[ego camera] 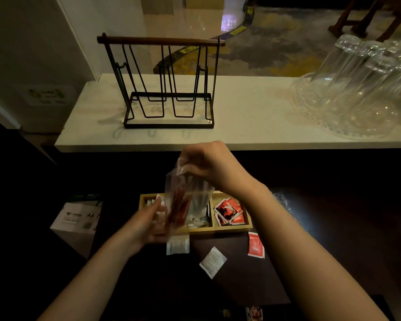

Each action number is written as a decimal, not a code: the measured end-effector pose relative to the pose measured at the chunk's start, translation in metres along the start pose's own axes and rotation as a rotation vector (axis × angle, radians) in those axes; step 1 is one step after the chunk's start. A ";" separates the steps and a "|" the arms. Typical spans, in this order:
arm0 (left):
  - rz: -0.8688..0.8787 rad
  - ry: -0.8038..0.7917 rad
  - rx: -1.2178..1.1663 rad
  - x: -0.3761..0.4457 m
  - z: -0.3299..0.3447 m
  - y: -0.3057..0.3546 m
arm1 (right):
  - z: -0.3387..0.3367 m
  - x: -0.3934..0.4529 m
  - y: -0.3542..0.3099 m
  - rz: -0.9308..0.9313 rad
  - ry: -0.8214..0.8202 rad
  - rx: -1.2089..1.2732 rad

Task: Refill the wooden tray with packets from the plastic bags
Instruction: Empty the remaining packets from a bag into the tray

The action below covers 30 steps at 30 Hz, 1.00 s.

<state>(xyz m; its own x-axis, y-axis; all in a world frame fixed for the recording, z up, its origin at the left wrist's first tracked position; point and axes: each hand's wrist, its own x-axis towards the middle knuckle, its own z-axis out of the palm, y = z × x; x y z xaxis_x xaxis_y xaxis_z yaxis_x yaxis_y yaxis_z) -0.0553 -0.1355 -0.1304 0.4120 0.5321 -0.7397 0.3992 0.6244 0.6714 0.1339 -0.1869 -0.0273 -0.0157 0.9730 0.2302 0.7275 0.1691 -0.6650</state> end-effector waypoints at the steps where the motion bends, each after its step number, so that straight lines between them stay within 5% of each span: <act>1: -0.085 -0.115 -0.130 0.002 0.003 -0.011 | -0.001 0.000 0.000 0.010 0.007 0.041; 3: -0.125 -0.231 -0.363 0.001 0.009 -0.018 | -0.003 -0.001 0.002 0.028 0.011 0.091; 5: -0.065 -0.183 -0.408 0.001 0.013 -0.015 | -0.004 -0.003 0.007 0.034 0.033 0.084; 19: 0.501 0.275 0.155 0.010 0.005 -0.002 | -0.014 -0.047 0.077 0.327 0.066 -0.002; 30: 0.591 0.242 0.169 0.014 0.022 0.001 | 0.005 -0.078 0.121 0.502 0.105 0.052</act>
<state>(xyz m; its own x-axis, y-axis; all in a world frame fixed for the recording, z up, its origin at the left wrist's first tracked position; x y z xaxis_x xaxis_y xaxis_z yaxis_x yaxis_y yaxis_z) -0.0312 -0.1398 -0.1397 0.4137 0.8834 -0.2202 0.2933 0.0997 0.9508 0.2199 -0.2414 -0.1291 0.3977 0.9157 -0.0580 0.5926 -0.3046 -0.7457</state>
